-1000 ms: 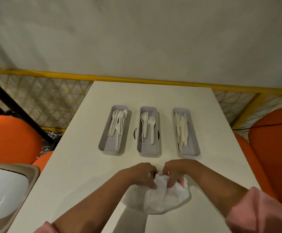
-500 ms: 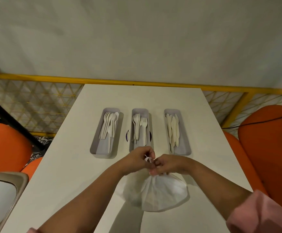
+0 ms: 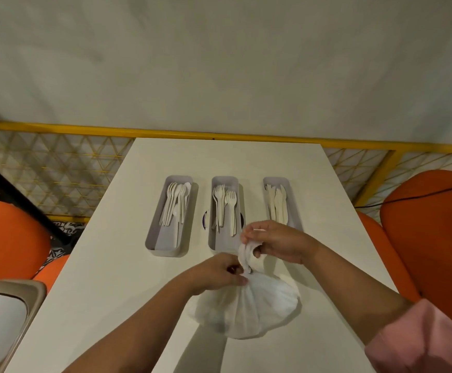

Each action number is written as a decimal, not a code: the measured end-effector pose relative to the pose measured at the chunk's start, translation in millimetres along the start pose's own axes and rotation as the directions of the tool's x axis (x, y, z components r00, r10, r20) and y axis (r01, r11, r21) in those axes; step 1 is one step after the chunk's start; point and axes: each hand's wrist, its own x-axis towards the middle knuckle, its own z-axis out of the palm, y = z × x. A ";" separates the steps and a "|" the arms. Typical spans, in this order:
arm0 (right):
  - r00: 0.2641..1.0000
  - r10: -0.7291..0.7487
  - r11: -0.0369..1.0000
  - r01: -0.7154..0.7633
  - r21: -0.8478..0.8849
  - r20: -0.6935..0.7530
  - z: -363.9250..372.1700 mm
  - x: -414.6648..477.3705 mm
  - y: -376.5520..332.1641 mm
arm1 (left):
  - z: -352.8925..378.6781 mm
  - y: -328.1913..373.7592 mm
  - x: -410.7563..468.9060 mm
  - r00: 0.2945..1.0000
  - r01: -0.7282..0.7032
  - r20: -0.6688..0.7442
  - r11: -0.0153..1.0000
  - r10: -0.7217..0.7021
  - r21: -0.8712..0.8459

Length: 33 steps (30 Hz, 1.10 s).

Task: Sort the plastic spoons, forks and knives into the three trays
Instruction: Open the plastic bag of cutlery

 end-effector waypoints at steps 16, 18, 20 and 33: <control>0.969 0.246 0.934 -0.245 -0.261 -0.032 -4.0 -4.2 34.2 | -38.6 11.1 -11.9 0.976 -0.091 -0.214 0.823 -0.038 -0.561; 0.976 0.213 0.961 -0.217 -0.171 -0.040 -5.0 -4.0 29.4 | -39.2 13.5 -14.1 0.977 -0.065 -0.205 0.856 -0.049 -0.513; 0.989 0.145 0.985 -0.146 -0.096 -0.014 -1.2 -3.5 24.2 | -37.6 15.2 -14.1 0.986 -0.024 -0.160 0.904 -0.049 -0.428; 0.977 -0.098 0.702 -0.068 -0.709 -0.191 2.3 -8.7 -7.7 | -51.7 29.5 -16.7 0.945 0.054 -0.300 0.847 0.127 0.529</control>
